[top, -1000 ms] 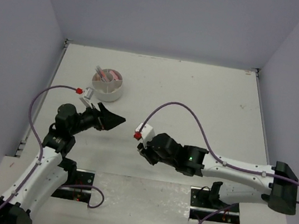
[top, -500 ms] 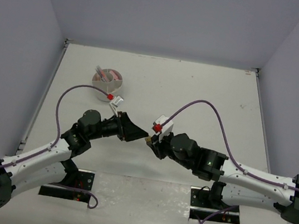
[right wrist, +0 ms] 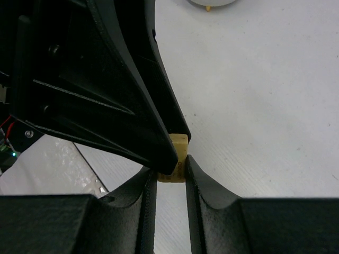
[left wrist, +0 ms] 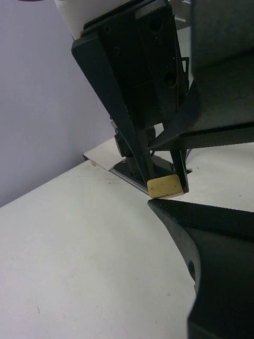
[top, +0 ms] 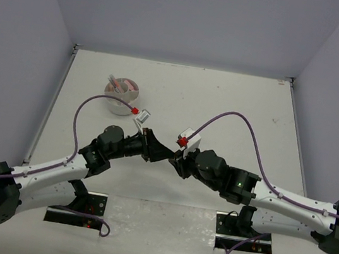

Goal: Sort the stationery into containers
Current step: Place the stationery in the storage box.

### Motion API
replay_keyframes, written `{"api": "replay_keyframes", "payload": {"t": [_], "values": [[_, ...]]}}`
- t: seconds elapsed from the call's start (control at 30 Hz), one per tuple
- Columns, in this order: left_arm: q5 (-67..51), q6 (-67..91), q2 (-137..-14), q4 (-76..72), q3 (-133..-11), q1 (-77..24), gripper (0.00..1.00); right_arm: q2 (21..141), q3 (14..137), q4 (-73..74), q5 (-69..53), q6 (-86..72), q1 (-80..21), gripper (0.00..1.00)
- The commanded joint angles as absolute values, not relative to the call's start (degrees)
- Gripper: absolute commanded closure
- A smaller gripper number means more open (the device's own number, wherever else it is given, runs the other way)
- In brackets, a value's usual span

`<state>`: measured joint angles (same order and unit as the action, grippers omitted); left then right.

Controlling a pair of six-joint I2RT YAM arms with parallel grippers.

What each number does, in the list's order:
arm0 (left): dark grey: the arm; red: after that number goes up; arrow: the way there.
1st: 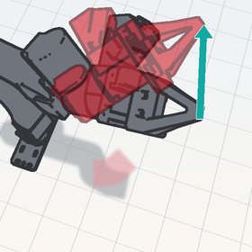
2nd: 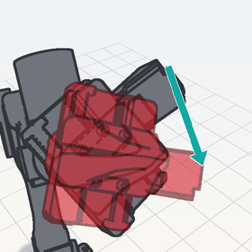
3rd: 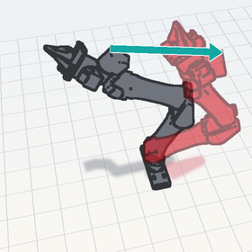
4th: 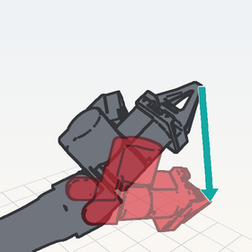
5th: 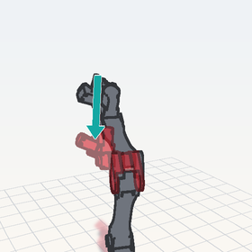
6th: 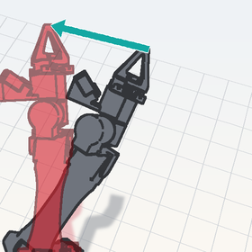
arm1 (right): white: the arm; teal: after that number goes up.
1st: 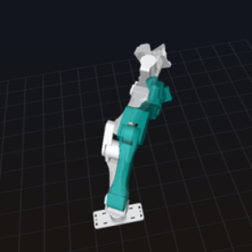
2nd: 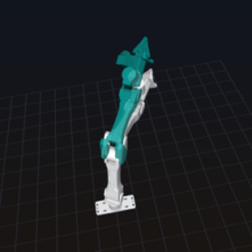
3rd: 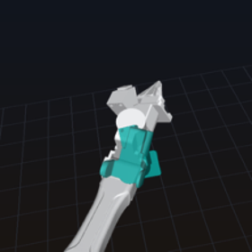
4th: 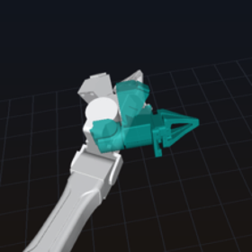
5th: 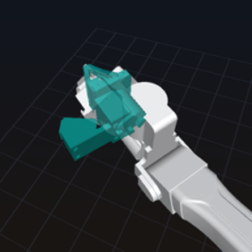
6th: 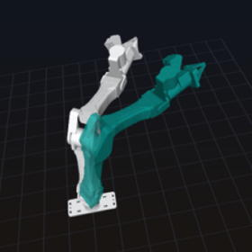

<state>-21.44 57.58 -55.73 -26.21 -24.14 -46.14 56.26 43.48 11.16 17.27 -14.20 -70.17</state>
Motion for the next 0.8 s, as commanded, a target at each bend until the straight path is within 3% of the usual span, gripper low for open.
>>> {"api": "replay_keyframes", "payload": {"t": [0.0,0.17,0.3,0.37,0.47,0.5,0.53,0.6,0.63,0.7,0.77], "values": [[-20.8,56.6,-56.3,-29.6,-26.0,-46.7,0.63,54.5,45.3,8.7,17.4,-15.4,-70.1,1.0],[-21.7,57.2,-56.2,-30.9,-25.7,-47.0,0.69,53.6,45.2,8.5,19.4,-16.3,-70.0,1.0],[-22.5,57.2,-55.7,-31.2,-25.8,-47.4,0.84,53.9,45.4,8.4,21.0,-17.5,-69.6,1.0],[-22.9,57.2,-55.2,-31.1,-25.8,-47.5,0.97,54.5,45.5,8.3,21.6,-18.1,-69.2,1.0],[-22.4,55.8,-54.1,-29.9,-26.1,-47.5,1.0,55.3,45.8,8.0,22.2,-19.0,-69.0,1.0],[-21.8,54.7,-53.9,-28.3,-26.8,-47.5,1.0,55.4,45.8,7.9,22.2,-19.2,-69.0,0.91],[-21.1,53.4,-53.6,-26.4,-27.6,-47.5,1.0,55.5,45.9,7.8,22.2,-19.5,-68.9,0.77],[-17.5,51.1,-52.6,-21.1,-30.1,-47.5,1.0,55.8,45.7,7.9,21.9,-20.2,-68.9,0.4],[-15.8,49.9,-52.1,-18.8,-31.1,-47.5,1.0,55.9,45.6,7.8,21.8,-20.6,-68.9,0.26],[-10.5,46.7,-51.1,-12.1,-34.0,-47.2,1.0,56.0,45.2,7.8,22.3,-21.1,-69.0,0.11],[-2.7,44.2,-50.3,-2.9,-37.5,-46.7,1.0,55.8,44.8,7.8,23.3,-21.5,-68.9,0.05]]}}
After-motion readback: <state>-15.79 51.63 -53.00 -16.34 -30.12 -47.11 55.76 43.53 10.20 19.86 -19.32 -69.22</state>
